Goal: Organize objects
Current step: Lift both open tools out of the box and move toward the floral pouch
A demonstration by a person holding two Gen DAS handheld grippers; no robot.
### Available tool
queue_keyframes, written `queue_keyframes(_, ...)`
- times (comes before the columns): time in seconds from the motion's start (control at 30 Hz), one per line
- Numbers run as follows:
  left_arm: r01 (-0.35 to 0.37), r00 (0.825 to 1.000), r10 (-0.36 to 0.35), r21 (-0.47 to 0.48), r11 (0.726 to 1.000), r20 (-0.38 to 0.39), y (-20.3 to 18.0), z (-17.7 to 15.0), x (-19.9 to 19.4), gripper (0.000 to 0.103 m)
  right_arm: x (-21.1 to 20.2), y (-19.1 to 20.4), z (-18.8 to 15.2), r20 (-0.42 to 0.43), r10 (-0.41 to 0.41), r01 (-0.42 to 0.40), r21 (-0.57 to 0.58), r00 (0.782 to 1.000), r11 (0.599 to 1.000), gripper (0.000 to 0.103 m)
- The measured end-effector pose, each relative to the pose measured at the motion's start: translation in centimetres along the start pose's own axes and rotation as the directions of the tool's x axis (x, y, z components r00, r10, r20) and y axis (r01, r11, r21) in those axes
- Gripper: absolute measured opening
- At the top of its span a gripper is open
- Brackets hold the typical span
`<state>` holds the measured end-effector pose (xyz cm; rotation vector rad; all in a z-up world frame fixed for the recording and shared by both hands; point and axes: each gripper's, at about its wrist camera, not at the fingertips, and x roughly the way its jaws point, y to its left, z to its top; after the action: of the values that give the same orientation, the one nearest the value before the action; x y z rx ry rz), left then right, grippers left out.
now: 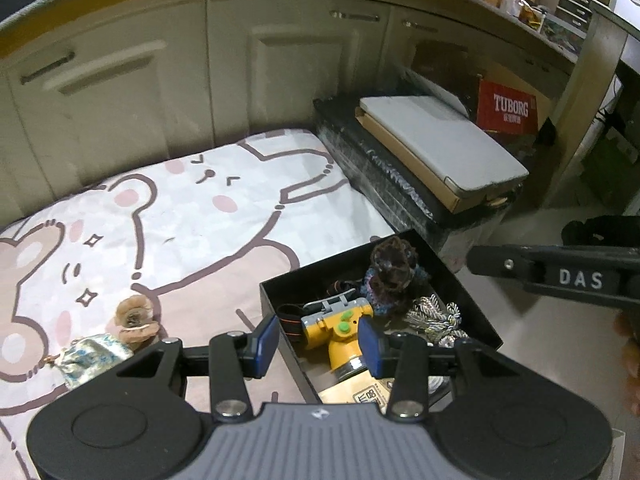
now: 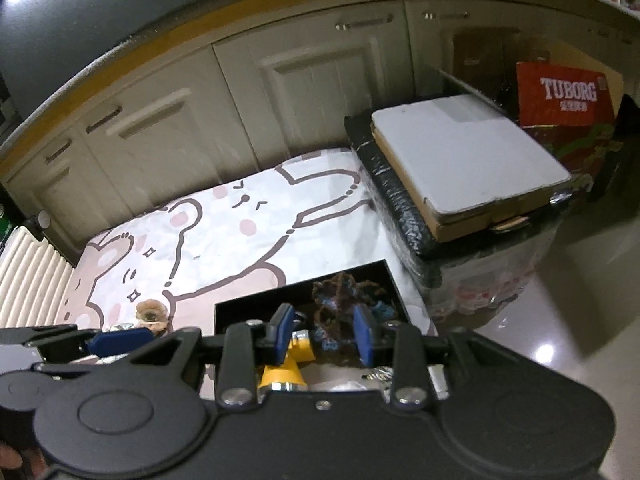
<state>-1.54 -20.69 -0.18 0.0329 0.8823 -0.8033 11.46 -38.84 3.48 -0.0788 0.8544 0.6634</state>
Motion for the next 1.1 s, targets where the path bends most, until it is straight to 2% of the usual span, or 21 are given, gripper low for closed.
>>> queue_keyframes(0.17,-0.027,1.000,0.027,-0.022,0.999,0.012,0.3,-0.1,-1.6,0.047,-1.6,0.1,-0.4,0.008,-0.019,0.019,-0.026,1.000,0.999,0.037)
queue_keyframes(0.23,-0.046,0.999,0.047,-0.039,0.998,0.016,0.4,-0.1,-2.0,0.058,-2.2,0.0,-0.5,0.011,-0.023,0.024,-0.028,1.000,0.999,0.046)
queue_keyframes(0.3,-0.073,0.997,0.074,-0.053,0.996,0.023,0.5,-0.3,-2.3,0.075,-2.8,0.1,-0.6,0.017,-0.038,0.039,-0.037,0.999,0.999,0.054)
queue_keyframes(0.37,-0.098,0.995,0.100,-0.058,0.993,0.023,0.5,-0.4,-2.4,0.079,-3.4,0.2,-0.8,0.023,-0.059,0.060,-0.057,0.998,0.997,0.062)
queue_keyframes(0.5,-0.116,0.993,0.119,-0.084,0.990,0.024,0.5,-0.5,-2.8,0.097,-4.2,0.1,-1.0,0.028,-0.081,0.083,-0.075,0.996,0.994,0.072)
queue_keyframes(0.6,-0.133,0.990,0.136,-0.092,0.987,0.033,0.3,-0.5,-3.3,0.103,-4.4,-0.2,-1.2,0.021,-0.097,0.099,-0.078,0.995,0.992,0.078)
queue_keyframes(0.77,-0.140,0.989,0.144,-0.108,0.984,0.039,0.1,-0.5,-3.8,0.103,-4.6,-0.7,-1.7,0.015,-0.116,0.117,-0.079,0.993,0.990,0.085)
queue_keyframes(1.0,-0.159,0.986,0.163,-0.096,0.983,0.032,-0.1,-0.8,-3.8,0.103,-4.9,-1.4,-2.1,0.027,-0.138,0.139,-0.054,0.990,0.989,0.103)
queue_keyframes(1.1,-0.163,0.985,0.167,-0.102,0.981,0.036,0.0,-0.8,-4.0,0.103,-4.7,-1.5,-2.2,0.025,-0.151,0.153,-0.060,0.988,0.986,0.103)
